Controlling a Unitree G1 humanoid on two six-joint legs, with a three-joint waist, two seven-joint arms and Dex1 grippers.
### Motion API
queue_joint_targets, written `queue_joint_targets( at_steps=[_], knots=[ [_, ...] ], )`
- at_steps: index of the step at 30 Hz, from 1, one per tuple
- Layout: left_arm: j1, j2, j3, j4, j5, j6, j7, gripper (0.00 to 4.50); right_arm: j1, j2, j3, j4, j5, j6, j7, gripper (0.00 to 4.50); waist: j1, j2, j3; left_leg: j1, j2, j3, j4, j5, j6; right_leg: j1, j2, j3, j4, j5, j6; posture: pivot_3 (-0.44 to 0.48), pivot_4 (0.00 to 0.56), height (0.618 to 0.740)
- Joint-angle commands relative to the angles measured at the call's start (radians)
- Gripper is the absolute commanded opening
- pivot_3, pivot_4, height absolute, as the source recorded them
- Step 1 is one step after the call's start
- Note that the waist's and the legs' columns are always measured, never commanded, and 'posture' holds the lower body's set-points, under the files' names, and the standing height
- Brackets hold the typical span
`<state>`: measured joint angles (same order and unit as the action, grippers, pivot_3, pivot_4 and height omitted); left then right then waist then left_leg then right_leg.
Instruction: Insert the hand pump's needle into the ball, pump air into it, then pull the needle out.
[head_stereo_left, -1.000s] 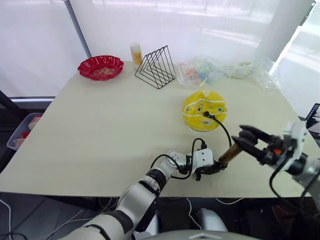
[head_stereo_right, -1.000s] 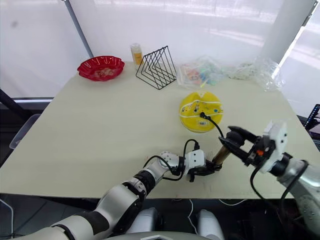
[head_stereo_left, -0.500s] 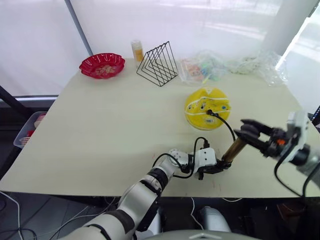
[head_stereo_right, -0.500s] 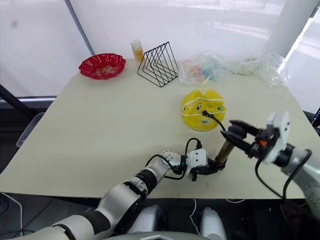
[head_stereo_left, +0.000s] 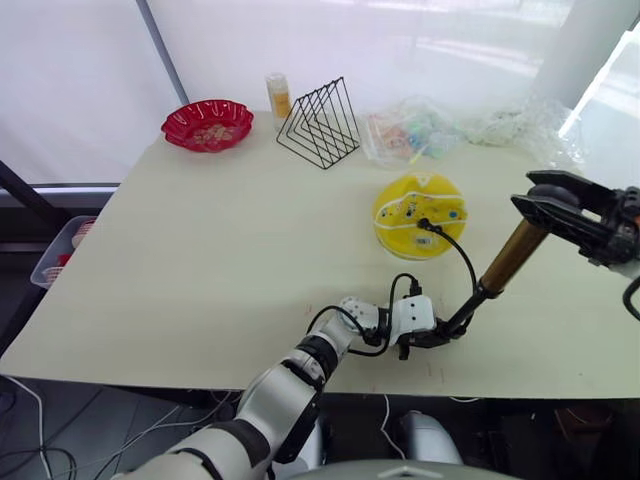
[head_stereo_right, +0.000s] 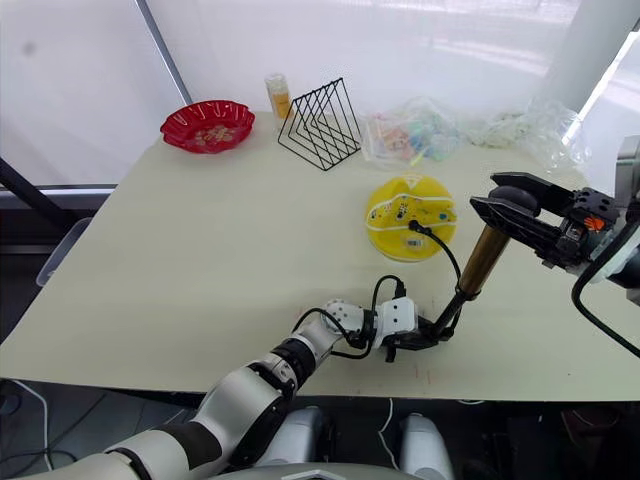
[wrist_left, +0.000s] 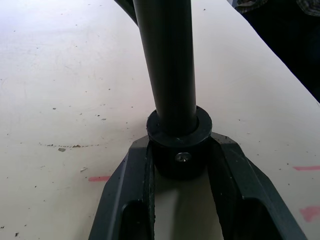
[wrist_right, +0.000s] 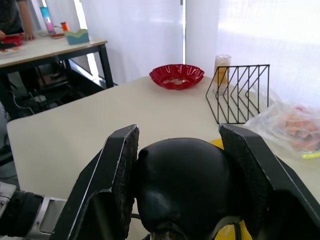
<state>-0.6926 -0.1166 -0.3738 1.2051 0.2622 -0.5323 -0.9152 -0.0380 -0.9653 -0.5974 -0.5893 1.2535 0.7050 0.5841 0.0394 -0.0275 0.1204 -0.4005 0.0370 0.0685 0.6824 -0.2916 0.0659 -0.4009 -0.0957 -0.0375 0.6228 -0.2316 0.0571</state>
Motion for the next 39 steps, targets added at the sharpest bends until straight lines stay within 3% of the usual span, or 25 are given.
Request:
queue_joint_targets(
  at_steps=[1,5,16,22,28,39],
  knots=[
    [0.065,0.035,-0.069,0.098,0.086,0.047,-0.02,1.02,0.066,0.036,0.044,-0.024,-0.13,-0.031,0.0,2.07,-0.002,-0.003,-0.003,0.001,0.0,0.0,0.0,0.0,0.0,0.001,0.0,0.0,0.0,0.0,0.0,0.0,0.15,0.737],
    [0.066,0.033,-0.068,0.098,0.086,0.049,-0.017,1.02,0.176,0.185,0.209,0.028,-0.329,-0.163,0.02,2.07,-0.006,-0.013,-0.017,0.003,0.002,-0.001,-0.001,0.0,0.0,0.001,0.002,0.0,0.0,0.0,0.0,0.0,0.15,0.737],
    [0.062,0.026,-0.065,0.098,0.087,0.054,-0.011,1.02,0.289,0.393,0.446,0.208,-0.624,-0.401,0.087,2.07,-0.015,-0.009,-0.021,0.005,0.003,-0.005,-0.001,0.0,0.0,0.004,0.002,-0.004,0.0,-0.001,-0.001,0.0,0.15,0.737],
    [0.061,0.03,-0.066,0.098,0.088,0.053,-0.014,1.02,0.219,0.365,0.316,0.114,-0.512,-0.409,0.105,2.07,-0.016,-0.004,-0.019,0.004,0.002,-0.008,-0.001,0.0,0.0,0.005,-0.003,-0.008,0.0,-0.001,-0.001,0.0,0.15,0.737],
    [0.063,0.034,-0.067,0.099,0.091,0.052,-0.019,1.02,0.078,0.241,0.097,0.004,-0.241,-0.319,0.067,2.07,-0.013,0.009,-0.002,0.001,-0.002,-0.007,0.001,0.0,0.0,0.005,-0.007,-0.008,-0.001,-0.001,-0.001,0.0,0.15,0.737],
    [0.061,0.034,-0.071,0.099,0.094,0.05,-0.028,1.02,-0.009,0.056,-0.161,-0.004,0.007,-0.179,0.024,2.07,0.0,0.007,0.004,0.0,-0.001,-0.007,0.001,0.0,0.0,0.005,-0.002,-0.008,-0.001,-0.001,-0.001,0.0,0.15,0.737]
  ],
)
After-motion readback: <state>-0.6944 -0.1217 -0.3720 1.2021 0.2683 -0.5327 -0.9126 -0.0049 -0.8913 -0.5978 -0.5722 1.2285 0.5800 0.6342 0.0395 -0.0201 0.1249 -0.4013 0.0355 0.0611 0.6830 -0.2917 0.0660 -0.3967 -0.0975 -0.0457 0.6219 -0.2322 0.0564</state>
